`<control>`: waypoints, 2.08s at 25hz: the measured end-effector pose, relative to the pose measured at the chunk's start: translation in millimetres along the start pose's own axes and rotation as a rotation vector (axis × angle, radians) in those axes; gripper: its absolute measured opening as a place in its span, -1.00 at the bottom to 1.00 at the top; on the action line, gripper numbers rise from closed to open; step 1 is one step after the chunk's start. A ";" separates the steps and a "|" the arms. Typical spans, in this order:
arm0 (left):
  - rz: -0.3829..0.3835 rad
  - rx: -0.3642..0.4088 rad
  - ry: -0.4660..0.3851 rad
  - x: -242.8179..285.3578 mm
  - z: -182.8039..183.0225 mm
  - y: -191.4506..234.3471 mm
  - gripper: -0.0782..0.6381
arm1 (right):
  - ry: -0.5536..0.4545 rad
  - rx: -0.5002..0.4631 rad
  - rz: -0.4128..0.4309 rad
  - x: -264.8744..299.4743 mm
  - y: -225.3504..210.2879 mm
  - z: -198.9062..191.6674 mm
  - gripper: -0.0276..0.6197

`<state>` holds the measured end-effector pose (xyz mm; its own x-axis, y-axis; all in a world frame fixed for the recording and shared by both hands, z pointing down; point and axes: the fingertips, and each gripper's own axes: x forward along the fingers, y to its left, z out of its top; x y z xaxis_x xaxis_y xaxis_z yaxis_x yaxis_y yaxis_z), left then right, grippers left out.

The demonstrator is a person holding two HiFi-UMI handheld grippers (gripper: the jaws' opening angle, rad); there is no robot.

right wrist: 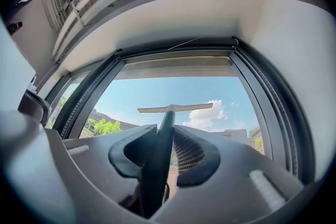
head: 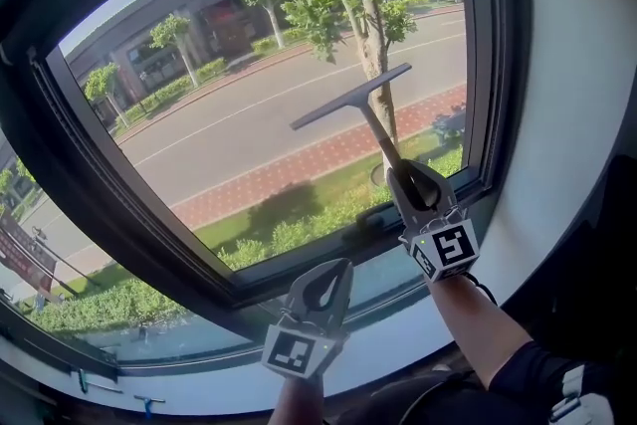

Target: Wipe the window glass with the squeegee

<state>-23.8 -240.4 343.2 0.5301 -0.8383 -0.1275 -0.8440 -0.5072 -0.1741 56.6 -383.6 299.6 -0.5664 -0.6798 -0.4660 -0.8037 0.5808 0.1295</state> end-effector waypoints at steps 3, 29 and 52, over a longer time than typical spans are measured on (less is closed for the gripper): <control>-0.006 -0.003 -0.002 1.2 0.0 -2.7 -0.77 | 0.022 0.024 -0.005 -11.0 1.7 -11.7 -0.60; -0.054 -0.011 0.021 -0.8 -3.7 -2.3 -0.77 | 0.240 0.164 -0.058 -75.9 15.0 -107.4 -0.60; -0.053 -0.027 0.027 -0.8 -3.2 -2.3 -0.77 | 0.418 0.215 -0.060 -118.7 25.3 -171.5 -0.60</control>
<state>-22.5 -239.2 346.8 0.5717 -0.8153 -0.0923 -0.8172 -0.5557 -0.1532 72.2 -365.1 508.3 -0.5806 -0.8112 -0.0693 -0.8060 0.5847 -0.0918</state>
